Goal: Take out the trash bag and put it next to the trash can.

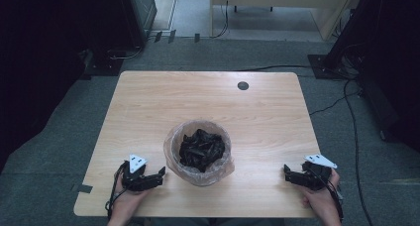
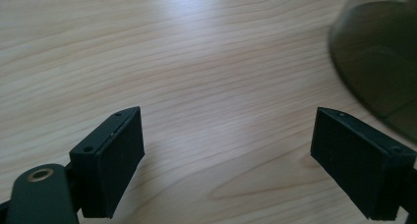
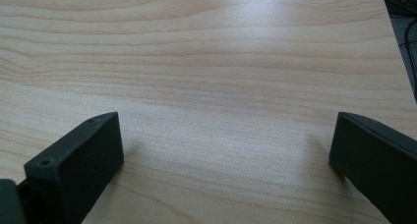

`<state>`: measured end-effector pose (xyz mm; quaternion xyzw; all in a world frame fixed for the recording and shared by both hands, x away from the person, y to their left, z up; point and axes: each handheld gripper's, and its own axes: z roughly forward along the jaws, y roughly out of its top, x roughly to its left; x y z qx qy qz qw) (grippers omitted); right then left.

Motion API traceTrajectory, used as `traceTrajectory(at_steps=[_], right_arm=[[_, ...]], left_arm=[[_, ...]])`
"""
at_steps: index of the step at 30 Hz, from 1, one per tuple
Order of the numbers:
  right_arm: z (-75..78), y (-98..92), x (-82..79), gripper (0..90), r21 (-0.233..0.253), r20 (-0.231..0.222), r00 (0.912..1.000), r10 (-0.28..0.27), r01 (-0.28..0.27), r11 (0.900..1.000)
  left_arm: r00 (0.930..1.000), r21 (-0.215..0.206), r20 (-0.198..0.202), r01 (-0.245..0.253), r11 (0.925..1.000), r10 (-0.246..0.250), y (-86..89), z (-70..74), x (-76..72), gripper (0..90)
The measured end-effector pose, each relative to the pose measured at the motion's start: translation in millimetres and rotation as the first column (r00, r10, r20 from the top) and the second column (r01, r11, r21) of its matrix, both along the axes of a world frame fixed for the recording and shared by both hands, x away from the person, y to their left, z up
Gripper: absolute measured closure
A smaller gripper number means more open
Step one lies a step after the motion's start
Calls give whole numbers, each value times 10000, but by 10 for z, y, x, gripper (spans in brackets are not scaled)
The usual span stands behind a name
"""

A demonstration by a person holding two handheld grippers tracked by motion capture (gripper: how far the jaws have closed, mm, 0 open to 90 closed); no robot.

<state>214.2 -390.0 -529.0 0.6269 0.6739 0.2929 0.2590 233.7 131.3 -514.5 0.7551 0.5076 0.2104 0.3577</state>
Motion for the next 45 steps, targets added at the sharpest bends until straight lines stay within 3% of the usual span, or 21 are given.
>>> traceTrajectory(at_steps=[8,10,17,23,31,39,45], right_arm=[[0,1,2,0,-2,-2,10000,8,-8,10000],[0,1,2,0,-3,-2,10000,9,-9,10000],[32,80,-33,8,-213,141,9998,-161,164,9996],[117,410,-82,8,189,512,9974,509,-519,9985],[175,883,-131,9,813,753,9880,1351,-1412,9866],[142,1250,-126,10,803,732,9757,2063,-2119,9740],[106,1476,-89,55,544,834,9712,2233,-2282,9721]], left_arm=[[9997,63,146,186,9998,-187,-253,1,102,124],[9996,-215,214,209,9996,-204,-285,28,130,124],[9990,-260,441,-5,9997,16,-343,63,183,140],[9987,-245,500,78,9997,-66,-363,72,169,141],[9983,-170,560,182,9997,-173,-408,84,137,143],[9973,-209,622,413,9989,-399,-499,100,70,144],[9968,-494,773,264,9984,-225,-550,124,33,153]])
